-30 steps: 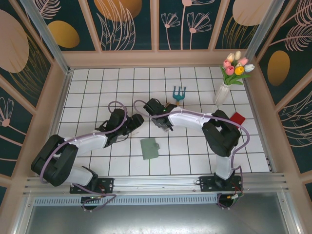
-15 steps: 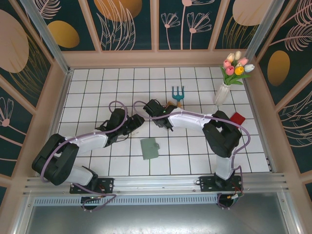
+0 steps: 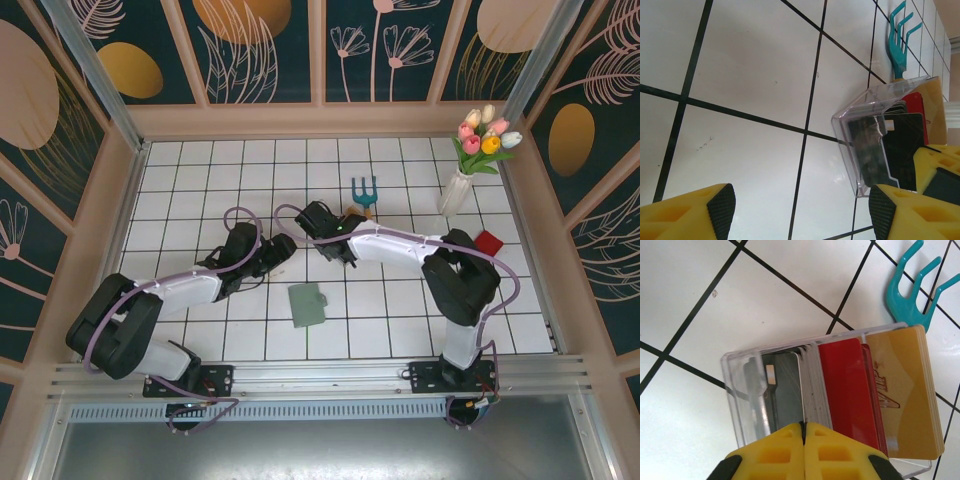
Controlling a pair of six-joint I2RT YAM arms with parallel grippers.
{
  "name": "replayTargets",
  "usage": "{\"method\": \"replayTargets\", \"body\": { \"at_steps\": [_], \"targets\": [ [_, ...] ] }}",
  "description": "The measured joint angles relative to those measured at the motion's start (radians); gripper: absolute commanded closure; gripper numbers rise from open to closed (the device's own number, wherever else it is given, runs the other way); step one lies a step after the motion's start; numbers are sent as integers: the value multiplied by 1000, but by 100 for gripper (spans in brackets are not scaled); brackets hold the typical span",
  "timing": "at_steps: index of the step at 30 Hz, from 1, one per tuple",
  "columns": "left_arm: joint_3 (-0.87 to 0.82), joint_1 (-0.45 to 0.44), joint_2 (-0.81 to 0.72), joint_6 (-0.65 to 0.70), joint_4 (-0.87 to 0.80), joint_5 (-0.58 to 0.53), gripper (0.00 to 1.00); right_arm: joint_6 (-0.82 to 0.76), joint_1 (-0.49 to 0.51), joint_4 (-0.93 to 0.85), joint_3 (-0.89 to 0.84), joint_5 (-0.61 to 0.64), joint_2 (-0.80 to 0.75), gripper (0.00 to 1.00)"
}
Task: Put the credit cards into the card holder
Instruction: Pick up several credit cards from the storage box.
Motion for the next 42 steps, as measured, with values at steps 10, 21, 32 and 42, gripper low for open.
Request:
{"method": "replayTargets", "body": {
  "at_steps": [10,21,32,42],
  "targets": [
    [2,0,3,0,0,0,27,35,-5,-39,3,-39,-47,100],
    [11,0,14,3,8,11,27,208,-40,-140,90,-112,-52,100],
    [29,0,15,3,11,31,27,407,-61,-206,160,-125,-52,100],
    [42,0,20,0,84,113,22,420,-122,-116,87,-352,-147,100]
  ]
}}
